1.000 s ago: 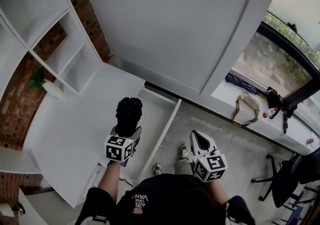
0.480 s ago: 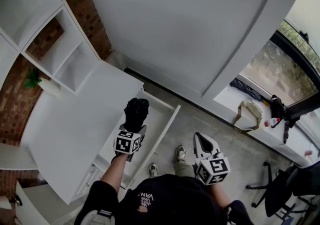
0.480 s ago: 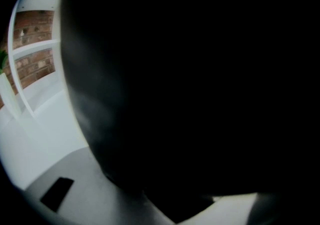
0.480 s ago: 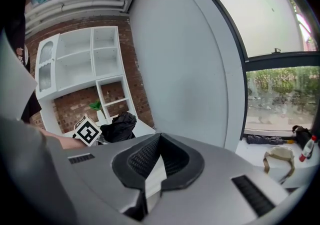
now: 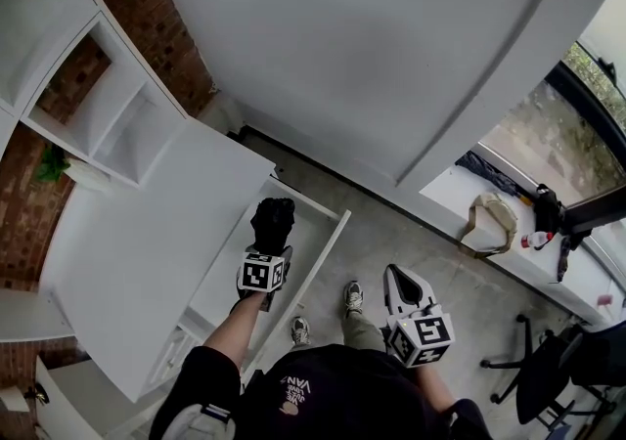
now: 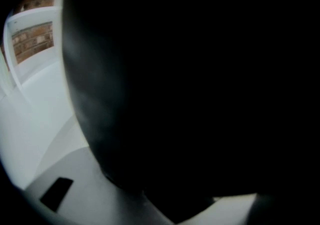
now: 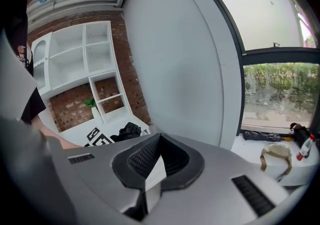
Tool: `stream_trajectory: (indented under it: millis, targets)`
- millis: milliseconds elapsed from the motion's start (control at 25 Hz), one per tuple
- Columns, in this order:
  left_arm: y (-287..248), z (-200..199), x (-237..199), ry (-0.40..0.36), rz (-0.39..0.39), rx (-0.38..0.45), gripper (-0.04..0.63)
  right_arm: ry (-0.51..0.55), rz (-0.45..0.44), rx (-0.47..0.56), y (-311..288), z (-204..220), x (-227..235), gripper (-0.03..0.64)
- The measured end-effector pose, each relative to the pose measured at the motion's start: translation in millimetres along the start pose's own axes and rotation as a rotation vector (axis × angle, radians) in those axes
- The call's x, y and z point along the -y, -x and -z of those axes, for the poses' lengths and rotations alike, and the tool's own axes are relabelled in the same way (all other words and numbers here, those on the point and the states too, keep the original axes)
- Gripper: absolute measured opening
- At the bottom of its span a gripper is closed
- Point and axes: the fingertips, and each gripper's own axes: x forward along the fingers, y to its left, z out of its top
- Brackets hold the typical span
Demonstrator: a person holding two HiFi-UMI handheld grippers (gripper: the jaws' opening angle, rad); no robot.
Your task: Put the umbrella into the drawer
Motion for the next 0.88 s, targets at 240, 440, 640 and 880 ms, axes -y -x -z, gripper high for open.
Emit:
stream_trajectory:
  millis: [240,440,640,880]
  targets:
    - [-35,17,-12,0.086,-0.026,-0.069,0.219,-0.001,-0.003,-0.031,-13,3,12,-0.002]
    - [-59,28,-33,0.21,-0.077,-0.119,0.219,-0.008,-0.004,-0.058,-21,7,20,-0.002]
    - [-78,29,-48,0.305,-0.108,-0.149,0.219,-0.013,-0.013,-0.089,-26,12,26,-0.002]
    - [-97,25,-58,0.372,-0.133,-0.173,0.221,-0.009,-0.031,-0.121,-34,17,30,-0.002]
